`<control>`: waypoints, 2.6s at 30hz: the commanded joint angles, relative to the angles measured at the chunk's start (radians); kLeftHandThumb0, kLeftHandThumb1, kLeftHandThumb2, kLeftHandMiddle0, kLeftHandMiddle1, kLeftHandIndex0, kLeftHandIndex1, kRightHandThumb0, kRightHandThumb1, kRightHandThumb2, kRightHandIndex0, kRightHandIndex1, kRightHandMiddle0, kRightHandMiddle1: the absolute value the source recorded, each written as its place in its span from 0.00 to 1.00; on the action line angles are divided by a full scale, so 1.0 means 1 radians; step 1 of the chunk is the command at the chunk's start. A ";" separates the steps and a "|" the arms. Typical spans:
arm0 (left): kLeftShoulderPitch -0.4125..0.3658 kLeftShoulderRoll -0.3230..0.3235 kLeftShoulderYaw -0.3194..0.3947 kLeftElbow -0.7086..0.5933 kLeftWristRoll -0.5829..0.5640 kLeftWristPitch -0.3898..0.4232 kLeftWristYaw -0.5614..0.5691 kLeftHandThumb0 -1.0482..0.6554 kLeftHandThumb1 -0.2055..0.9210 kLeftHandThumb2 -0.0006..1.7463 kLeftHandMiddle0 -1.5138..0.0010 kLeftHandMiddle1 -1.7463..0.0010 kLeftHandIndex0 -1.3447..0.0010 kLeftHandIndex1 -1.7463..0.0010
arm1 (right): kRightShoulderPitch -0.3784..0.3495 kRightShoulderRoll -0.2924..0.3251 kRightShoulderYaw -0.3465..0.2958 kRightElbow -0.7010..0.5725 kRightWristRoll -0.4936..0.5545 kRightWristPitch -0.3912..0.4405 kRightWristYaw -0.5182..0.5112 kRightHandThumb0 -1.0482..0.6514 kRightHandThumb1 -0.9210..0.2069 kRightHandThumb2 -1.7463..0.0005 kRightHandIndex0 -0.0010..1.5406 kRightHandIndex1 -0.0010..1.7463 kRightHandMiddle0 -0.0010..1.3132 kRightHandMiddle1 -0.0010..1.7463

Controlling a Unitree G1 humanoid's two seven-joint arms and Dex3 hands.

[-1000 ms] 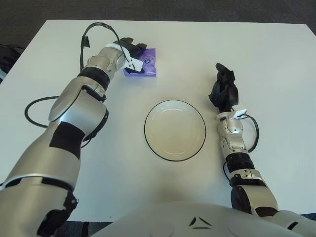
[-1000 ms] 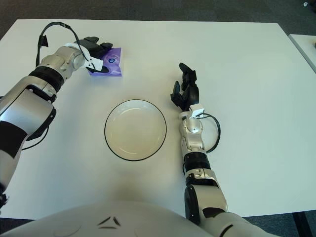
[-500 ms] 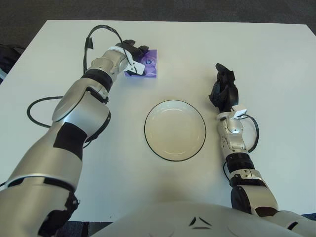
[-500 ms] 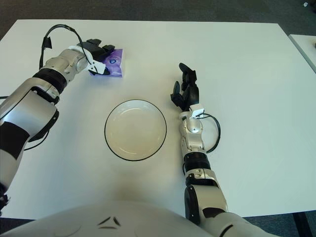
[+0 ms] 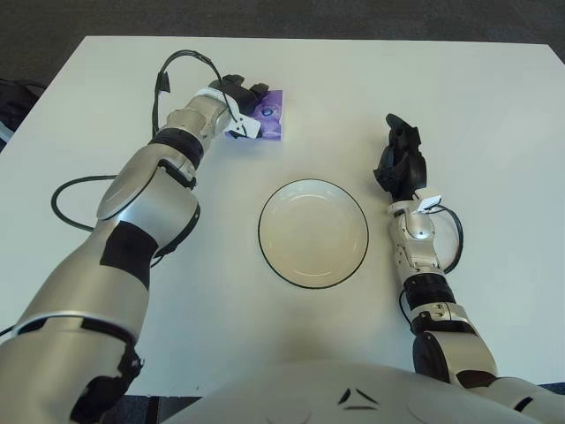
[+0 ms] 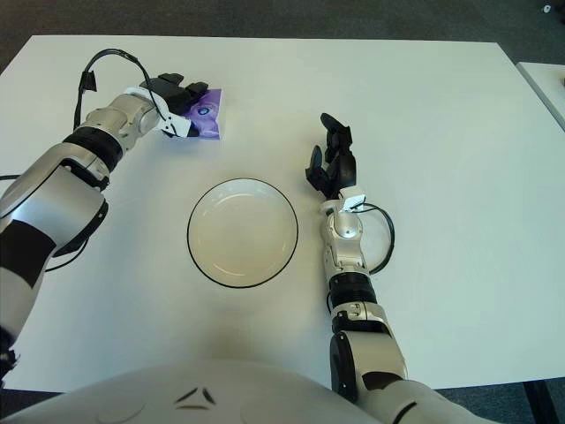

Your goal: Put the tissue paper into the plate.

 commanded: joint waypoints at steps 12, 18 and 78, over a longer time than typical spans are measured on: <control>0.082 -0.033 -0.048 0.017 0.027 -0.029 0.023 0.00 1.00 0.40 0.89 0.98 1.00 0.84 | 0.158 0.069 0.004 0.102 0.018 0.037 -0.009 0.25 0.00 0.54 0.18 0.01 0.00 0.42; 0.095 -0.035 -0.059 0.021 0.034 -0.030 0.045 0.00 1.00 0.38 0.87 0.98 1.00 0.81 | 0.159 0.071 0.005 0.102 0.017 0.040 -0.013 0.24 0.00 0.55 0.19 0.01 0.00 0.42; 0.172 0.027 0.108 0.021 -0.110 -0.218 0.484 0.35 0.53 0.70 0.23 0.00 0.59 0.00 | 0.148 0.049 -0.028 0.110 0.055 0.061 0.104 0.28 0.00 0.59 0.27 0.29 0.12 0.62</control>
